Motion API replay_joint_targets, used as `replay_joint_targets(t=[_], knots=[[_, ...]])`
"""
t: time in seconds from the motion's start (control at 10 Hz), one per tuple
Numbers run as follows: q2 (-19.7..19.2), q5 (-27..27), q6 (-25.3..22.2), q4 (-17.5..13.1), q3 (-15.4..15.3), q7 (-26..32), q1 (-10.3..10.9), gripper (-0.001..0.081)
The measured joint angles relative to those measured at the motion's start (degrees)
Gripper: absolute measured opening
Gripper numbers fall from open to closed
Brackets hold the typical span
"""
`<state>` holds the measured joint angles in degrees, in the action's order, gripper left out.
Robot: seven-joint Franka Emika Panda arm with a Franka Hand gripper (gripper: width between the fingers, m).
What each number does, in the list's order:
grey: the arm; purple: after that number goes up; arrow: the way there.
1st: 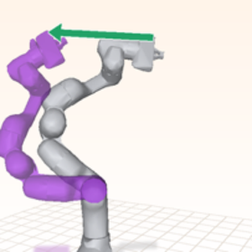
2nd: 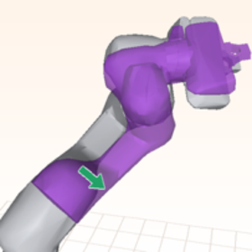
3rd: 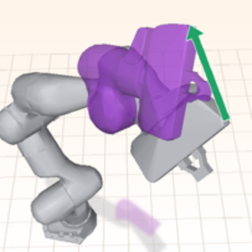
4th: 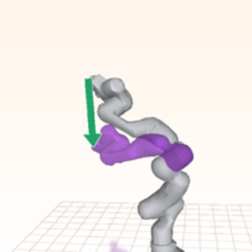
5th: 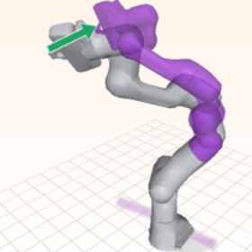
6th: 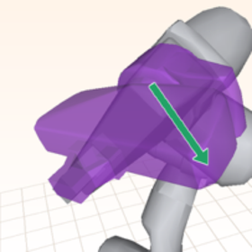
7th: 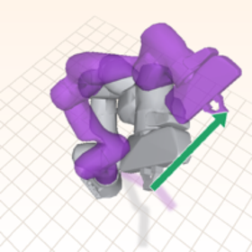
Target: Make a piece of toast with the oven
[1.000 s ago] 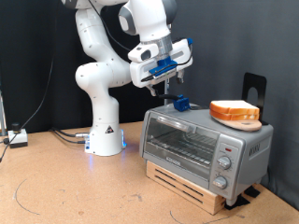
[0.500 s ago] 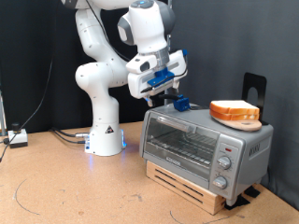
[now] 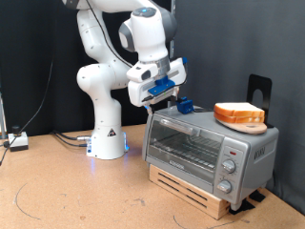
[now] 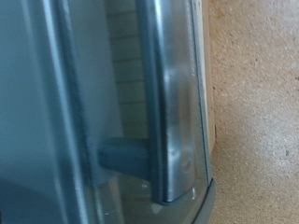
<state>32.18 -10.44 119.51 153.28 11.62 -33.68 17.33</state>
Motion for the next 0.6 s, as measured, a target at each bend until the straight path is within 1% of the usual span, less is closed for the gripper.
replay_joint_targets(t=[0.3,0.6], knots=[[-1.62,0.06,3.27,1.33,-0.19,0.00,-0.08,0.0810],[-3.99,1.12,5.29,2.28,-0.29,-0.16,-0.23,0.0810]])
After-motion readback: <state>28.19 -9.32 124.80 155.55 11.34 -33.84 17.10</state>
